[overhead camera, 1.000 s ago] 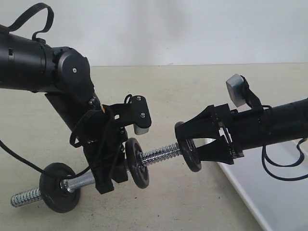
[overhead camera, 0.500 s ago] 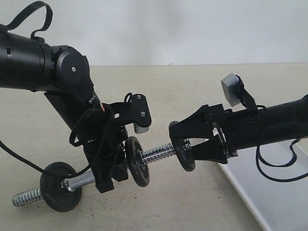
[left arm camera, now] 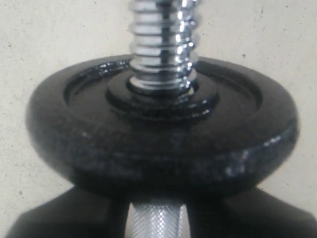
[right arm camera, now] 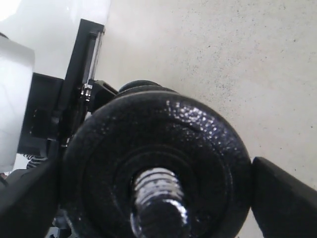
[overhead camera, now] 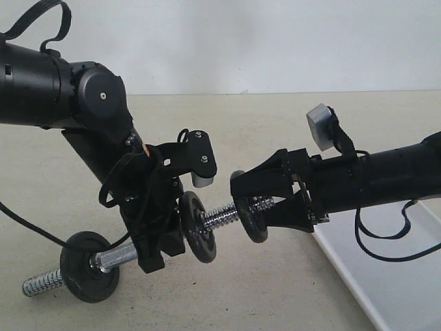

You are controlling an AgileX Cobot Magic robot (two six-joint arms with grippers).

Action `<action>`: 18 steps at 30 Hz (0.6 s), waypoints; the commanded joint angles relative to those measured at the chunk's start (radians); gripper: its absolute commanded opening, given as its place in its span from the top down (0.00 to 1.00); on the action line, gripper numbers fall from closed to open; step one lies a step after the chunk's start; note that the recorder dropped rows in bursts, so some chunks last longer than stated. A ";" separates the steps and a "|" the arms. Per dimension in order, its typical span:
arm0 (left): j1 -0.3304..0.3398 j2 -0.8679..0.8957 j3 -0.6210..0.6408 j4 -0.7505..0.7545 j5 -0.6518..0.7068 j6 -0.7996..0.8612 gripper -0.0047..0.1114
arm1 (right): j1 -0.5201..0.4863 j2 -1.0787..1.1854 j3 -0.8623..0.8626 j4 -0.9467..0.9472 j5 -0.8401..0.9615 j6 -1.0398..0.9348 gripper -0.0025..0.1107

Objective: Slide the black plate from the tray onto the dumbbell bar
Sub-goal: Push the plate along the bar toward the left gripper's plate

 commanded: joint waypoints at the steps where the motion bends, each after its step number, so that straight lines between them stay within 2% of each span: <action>1: -0.002 -0.050 -0.026 -0.075 -0.012 0.008 0.92 | 0.001 -0.007 -0.001 0.077 0.042 -0.017 0.98; 7: -0.002 -0.050 -0.026 -0.083 -0.004 0.008 0.92 | 0.003 -0.007 -0.003 0.097 0.042 -0.009 0.98; 12: -0.002 -0.050 -0.026 -0.086 -0.006 0.008 0.92 | 0.057 -0.007 -0.003 0.152 0.042 -0.034 0.98; 18: -0.002 -0.050 -0.026 -0.088 -0.006 0.008 0.92 | 0.073 -0.007 -0.003 0.152 0.042 -0.009 0.98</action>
